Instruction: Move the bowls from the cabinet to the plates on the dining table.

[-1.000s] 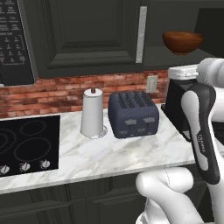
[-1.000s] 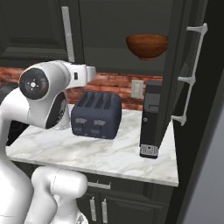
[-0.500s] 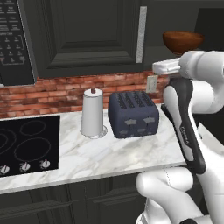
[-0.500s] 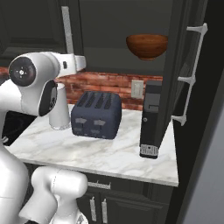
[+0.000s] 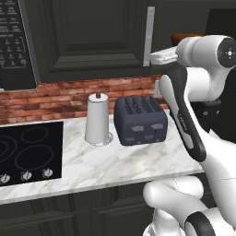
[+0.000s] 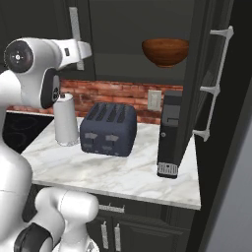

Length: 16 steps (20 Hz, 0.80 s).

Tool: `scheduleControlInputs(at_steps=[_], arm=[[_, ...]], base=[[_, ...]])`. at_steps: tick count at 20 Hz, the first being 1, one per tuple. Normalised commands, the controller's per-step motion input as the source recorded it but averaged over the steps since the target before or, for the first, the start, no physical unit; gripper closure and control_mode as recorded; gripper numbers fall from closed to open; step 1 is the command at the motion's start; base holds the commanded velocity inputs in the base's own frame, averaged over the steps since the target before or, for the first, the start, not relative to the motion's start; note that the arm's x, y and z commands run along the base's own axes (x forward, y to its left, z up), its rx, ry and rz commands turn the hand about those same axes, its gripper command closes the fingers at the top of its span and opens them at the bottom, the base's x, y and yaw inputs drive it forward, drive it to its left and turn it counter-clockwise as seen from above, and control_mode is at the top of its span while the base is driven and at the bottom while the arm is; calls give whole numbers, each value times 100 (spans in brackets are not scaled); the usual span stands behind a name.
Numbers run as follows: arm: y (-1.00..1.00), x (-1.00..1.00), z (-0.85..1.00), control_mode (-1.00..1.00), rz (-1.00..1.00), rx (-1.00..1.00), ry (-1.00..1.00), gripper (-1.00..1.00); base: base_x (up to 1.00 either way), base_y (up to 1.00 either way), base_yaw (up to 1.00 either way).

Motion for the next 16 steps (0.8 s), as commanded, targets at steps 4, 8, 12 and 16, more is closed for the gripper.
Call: scheduleControlInputs(at_steps=[4,8,12,16], arm=[[17,16,29,-100,0,-7,0,-100],[12,18,21,-100,0,-5,0,-100],[4,25,7,-100,0,-2,0,-100],[0,31,0,-100,0,-1,0,-100]], base=[[0,0,0],[0,0,0],[0,0,0],[0,0,0]])
